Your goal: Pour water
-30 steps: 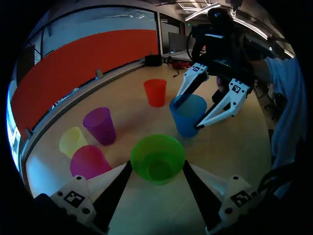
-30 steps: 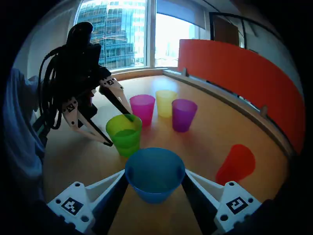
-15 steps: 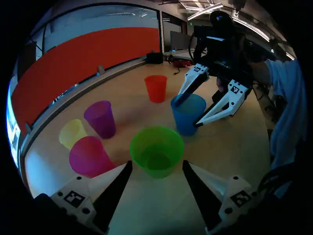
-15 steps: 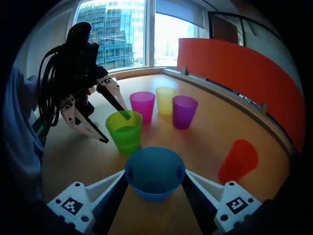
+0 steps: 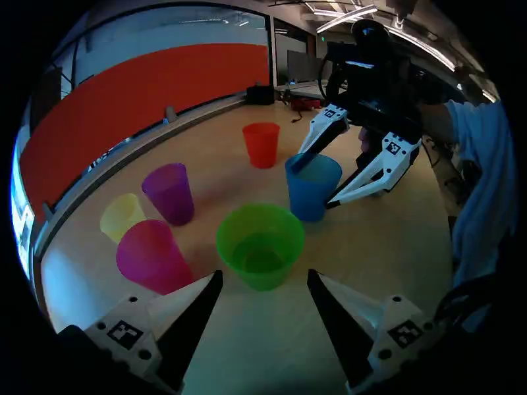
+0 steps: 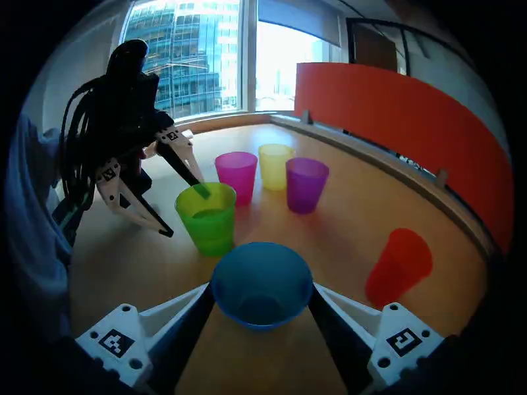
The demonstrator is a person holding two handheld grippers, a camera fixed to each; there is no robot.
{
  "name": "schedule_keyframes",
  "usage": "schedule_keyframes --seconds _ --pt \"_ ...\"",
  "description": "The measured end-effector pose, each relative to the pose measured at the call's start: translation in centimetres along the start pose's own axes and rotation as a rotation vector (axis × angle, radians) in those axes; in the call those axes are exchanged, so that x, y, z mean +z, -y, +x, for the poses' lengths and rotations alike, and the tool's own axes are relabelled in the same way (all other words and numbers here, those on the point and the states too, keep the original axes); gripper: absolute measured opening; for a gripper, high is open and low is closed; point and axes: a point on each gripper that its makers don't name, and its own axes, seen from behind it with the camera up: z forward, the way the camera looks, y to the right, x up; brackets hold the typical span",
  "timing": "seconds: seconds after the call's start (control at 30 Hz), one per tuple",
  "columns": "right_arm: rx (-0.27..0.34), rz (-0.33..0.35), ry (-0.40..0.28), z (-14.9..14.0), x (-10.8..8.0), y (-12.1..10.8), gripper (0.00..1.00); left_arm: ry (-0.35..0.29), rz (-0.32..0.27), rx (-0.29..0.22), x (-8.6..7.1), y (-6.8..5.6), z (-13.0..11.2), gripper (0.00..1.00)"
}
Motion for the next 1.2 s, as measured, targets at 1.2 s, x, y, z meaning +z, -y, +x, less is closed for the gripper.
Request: schedule_keyframes --seconds 1.2 --pt "0.12 -0.191 -0.029 -3.4 -6.9 -1.9 1.0 -0.009 0.191 -0.145 -5.3 3.3 -3.4 0.95"
